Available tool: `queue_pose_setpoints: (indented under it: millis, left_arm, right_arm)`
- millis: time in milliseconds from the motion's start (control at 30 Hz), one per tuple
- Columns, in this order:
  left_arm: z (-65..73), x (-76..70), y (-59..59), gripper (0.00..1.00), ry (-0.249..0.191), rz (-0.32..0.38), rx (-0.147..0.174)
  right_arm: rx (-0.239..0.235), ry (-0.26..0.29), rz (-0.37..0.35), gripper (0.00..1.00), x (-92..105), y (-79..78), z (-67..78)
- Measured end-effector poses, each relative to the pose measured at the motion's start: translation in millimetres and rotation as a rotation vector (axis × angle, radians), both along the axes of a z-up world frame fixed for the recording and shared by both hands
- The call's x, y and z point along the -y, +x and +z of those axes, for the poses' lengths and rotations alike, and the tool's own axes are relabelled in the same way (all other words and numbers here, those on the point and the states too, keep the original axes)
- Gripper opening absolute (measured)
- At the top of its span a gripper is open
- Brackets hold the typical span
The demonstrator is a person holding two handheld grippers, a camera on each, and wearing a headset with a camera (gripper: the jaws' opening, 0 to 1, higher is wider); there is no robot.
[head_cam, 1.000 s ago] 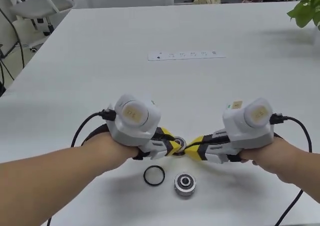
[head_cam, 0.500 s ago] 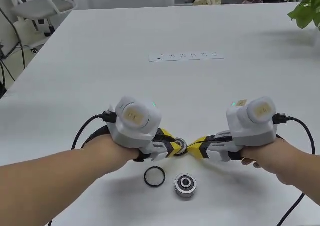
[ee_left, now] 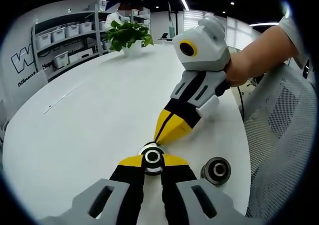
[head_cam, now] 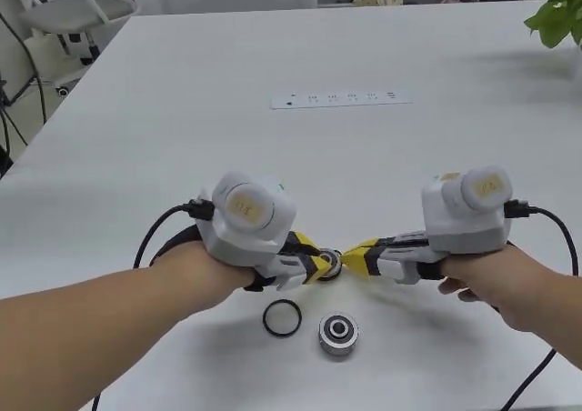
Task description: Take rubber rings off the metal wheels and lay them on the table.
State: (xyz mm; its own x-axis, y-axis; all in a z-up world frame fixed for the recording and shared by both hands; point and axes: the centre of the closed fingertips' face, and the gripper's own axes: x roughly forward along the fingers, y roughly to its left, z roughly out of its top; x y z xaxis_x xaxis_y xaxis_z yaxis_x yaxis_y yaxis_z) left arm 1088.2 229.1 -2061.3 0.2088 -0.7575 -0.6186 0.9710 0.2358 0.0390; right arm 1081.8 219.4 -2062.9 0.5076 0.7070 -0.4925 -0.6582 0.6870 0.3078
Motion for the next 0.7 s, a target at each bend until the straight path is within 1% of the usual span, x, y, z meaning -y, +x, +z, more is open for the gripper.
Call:
queue_pose_setpoints:
  millis: [167,233,400,633,700]
  left_arm:
    - [-0.2,0.0,0.1,0.07,0.0,0.002,0.002]
    - [-0.3,0.0,0.2,0.07,0.002,0.002,0.004]
    - [-0.4,-0.1,-0.1,0.07,0.006,-0.001,0.005]
    - [-0.5,-0.3,-0.8,0.07,0.014,-0.006,0.007]
    - [-0.5,-0.3,-0.8,0.07,0.015,-0.008,0.011]
  right_arm:
    - [-0.012,0.021,-0.009,0.0,-1.5,1.0,1.1]
    - [-0.006,0.008,-0.006,0.0,-1.4,0.8,0.9]
    - [-0.008,0.009,-0.007,0.0,-2.8,-1.0,2.0]
    - [-0.012,0.019,-0.004,0.0,-3.3,-1.3,2.7]
    - [-0.024,0.034,-0.008,0.0,-4.2,-1.2,3.3]
